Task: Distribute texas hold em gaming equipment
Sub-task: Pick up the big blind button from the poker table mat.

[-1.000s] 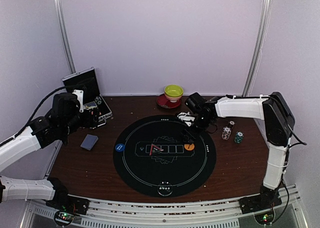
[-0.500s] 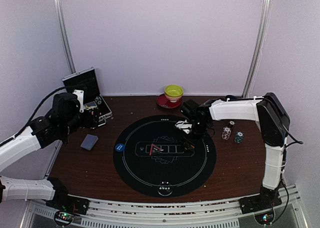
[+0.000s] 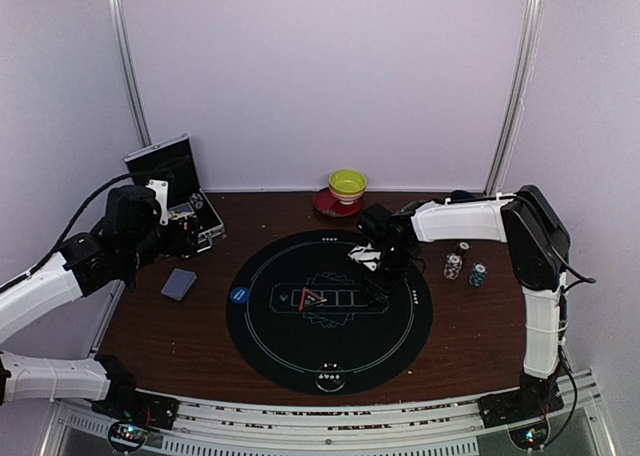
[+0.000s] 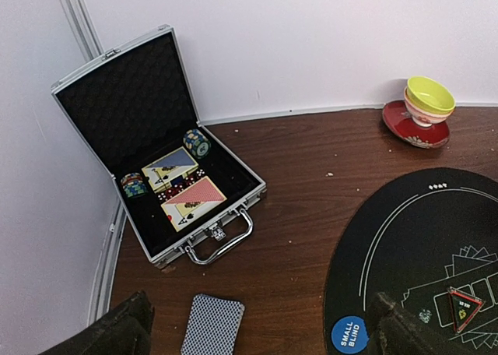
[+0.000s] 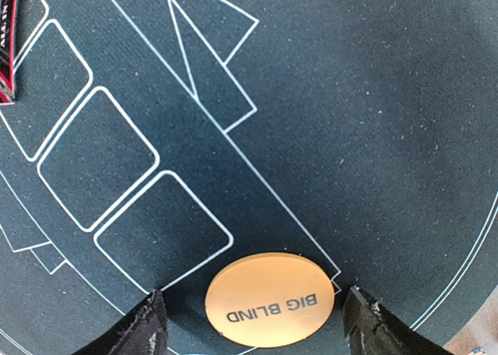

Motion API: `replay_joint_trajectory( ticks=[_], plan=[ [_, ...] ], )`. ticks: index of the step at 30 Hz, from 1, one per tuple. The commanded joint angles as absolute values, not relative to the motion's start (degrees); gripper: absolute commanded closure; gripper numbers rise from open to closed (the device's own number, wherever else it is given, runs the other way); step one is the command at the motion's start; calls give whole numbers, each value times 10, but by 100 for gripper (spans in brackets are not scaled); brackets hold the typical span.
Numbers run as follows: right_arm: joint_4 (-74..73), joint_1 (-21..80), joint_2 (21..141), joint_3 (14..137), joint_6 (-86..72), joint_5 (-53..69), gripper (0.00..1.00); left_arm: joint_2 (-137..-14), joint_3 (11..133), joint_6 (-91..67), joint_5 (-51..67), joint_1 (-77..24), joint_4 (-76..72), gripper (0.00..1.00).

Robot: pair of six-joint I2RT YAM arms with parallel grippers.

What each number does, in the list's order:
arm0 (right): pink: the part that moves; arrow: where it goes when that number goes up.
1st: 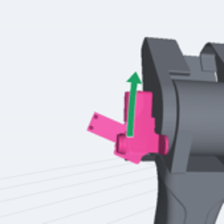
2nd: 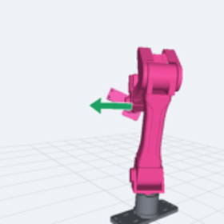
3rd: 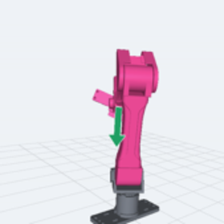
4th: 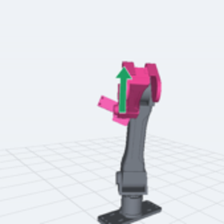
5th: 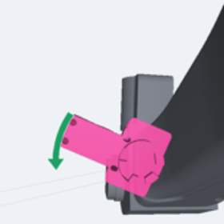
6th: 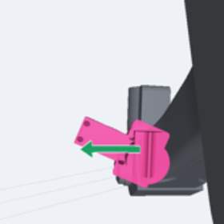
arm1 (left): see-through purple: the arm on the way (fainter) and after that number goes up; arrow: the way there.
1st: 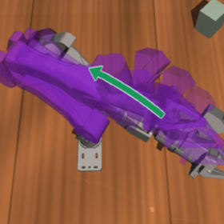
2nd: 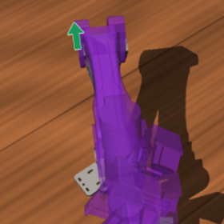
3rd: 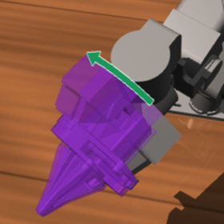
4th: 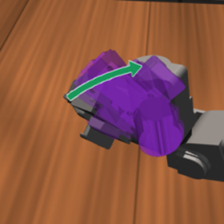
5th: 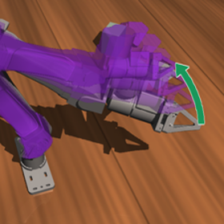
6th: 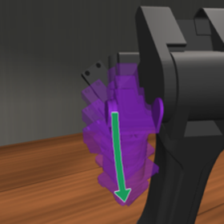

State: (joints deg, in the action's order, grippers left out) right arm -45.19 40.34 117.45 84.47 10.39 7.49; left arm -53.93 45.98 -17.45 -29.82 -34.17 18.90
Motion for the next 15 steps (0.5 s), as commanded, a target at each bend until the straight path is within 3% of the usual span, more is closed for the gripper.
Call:
replay_joint_trajectory(
  ticks=[1, 10, 15],
  plan=[
    [-454, 403, 1190, 855, 109, 64, 22, -538, 461, -167, -299, -338, 170, 2],
    [-440, 410, 1191, 849, 108, 45, 31, -534, 461, -167, -299, -338, 170, 2],
    [-433, 417, 1191, 845, 108, 29, 41, -534, 461, -167, -298, -338, 170, 2]
  ],
)
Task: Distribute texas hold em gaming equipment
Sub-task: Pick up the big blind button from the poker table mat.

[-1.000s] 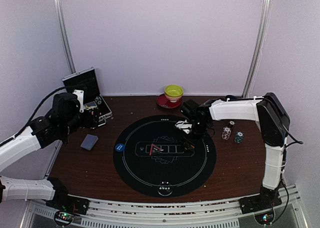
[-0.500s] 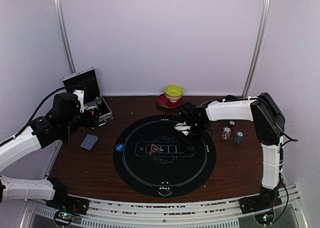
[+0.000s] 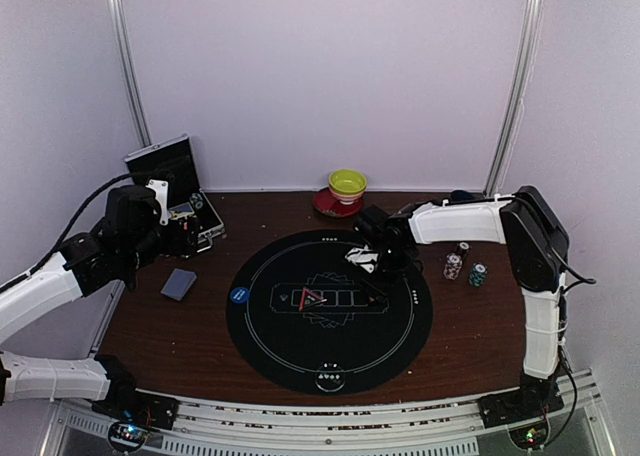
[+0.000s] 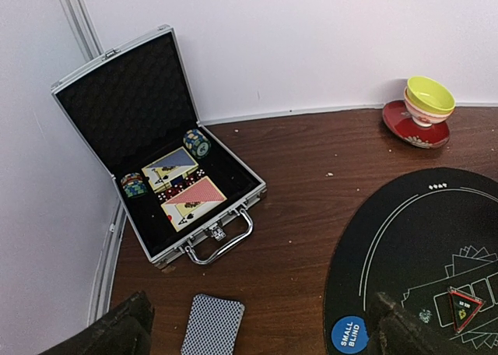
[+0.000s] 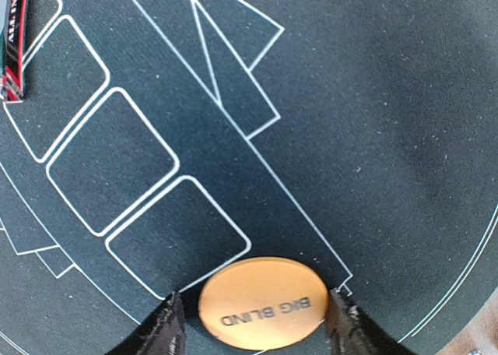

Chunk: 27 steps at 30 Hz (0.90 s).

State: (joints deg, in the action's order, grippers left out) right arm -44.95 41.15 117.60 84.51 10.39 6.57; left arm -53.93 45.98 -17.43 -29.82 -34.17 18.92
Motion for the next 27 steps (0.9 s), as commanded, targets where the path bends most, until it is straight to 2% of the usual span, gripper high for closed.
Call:
replay_joint_trajectory(
  ticks=[1, 11, 27],
  plan=[
    [-432, 418, 1192, 844, 107, 27, 43, -534, 461, -167, -297, -338, 170, 2],
    [-424, 418, 1172, 835, 105, 19, 47, -533, 460, -167, -296, -338, 170, 2],
    [-422, 398, 1104, 796, 111, 29, 48, -532, 460, -167, -298, -338, 170, 2]
  ],
)
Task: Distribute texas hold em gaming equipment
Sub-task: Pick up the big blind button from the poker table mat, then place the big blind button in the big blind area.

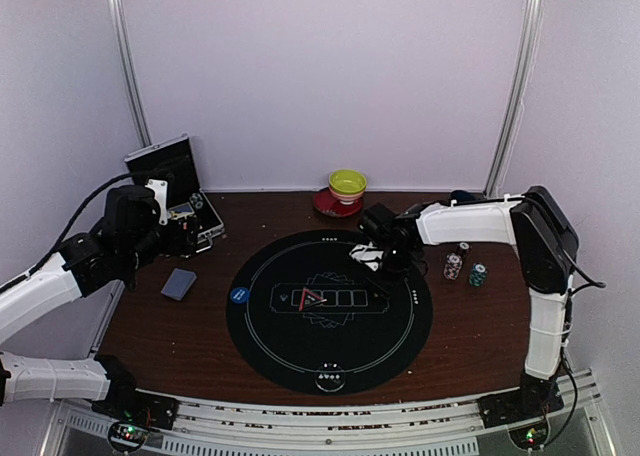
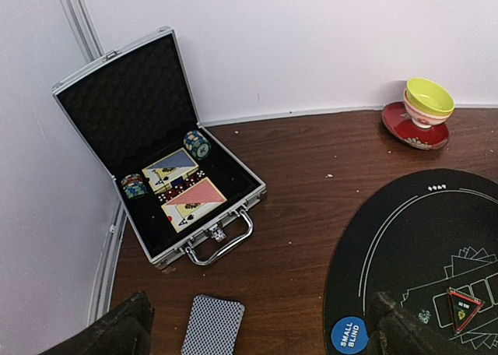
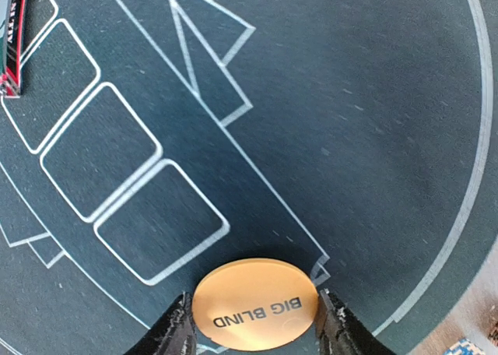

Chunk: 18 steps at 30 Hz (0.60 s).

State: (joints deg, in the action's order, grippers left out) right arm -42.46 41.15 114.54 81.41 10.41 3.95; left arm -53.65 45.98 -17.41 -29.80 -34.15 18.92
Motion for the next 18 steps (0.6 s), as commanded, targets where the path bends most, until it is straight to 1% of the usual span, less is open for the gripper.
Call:
replay_joint_trajectory(
  ticks=[1, 12, 18],
  plan=[
    [-422, 394, 1098, 790, 112, 30, 48, -532, 460, -167, -298, -338, 170, 2],
    [-390, 340, 987, 657, 122, 27, 48, -533, 461, -167, -293, -338, 171, 2],
    [-371, 316, 979, 629, 124, 29, 48, -532, 460, -168, -294, -338, 170, 2]
  ],
)
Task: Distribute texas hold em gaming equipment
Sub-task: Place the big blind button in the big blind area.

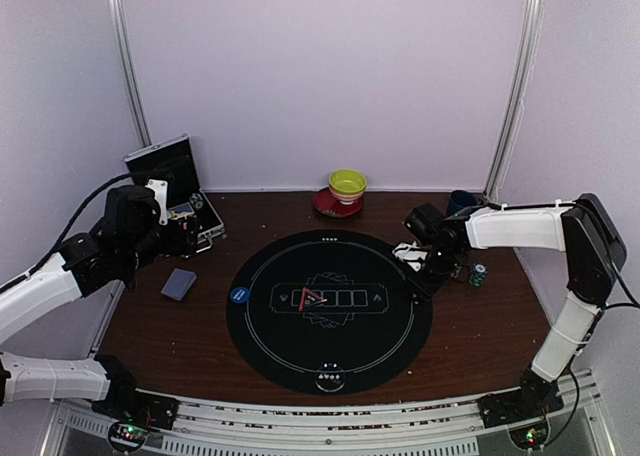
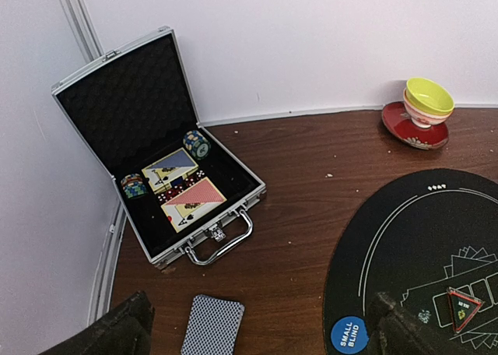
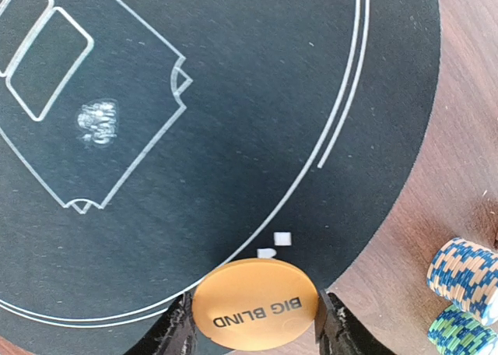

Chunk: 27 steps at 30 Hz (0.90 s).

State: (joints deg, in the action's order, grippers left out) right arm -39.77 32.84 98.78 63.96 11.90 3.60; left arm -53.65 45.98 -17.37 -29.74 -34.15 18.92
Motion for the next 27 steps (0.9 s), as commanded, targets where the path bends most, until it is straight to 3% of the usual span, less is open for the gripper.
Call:
replay_joint_trajectory(
  ticks=[1, 27],
  plan=[
    [-368, 313, 982, 630, 124, 29, 48, -531, 460, -168, -294, -338, 170, 2],
    [-352, 306, 1017, 620, 135, 10, 47, -533, 460, -167, -294, -338, 170, 2]
  ],
)
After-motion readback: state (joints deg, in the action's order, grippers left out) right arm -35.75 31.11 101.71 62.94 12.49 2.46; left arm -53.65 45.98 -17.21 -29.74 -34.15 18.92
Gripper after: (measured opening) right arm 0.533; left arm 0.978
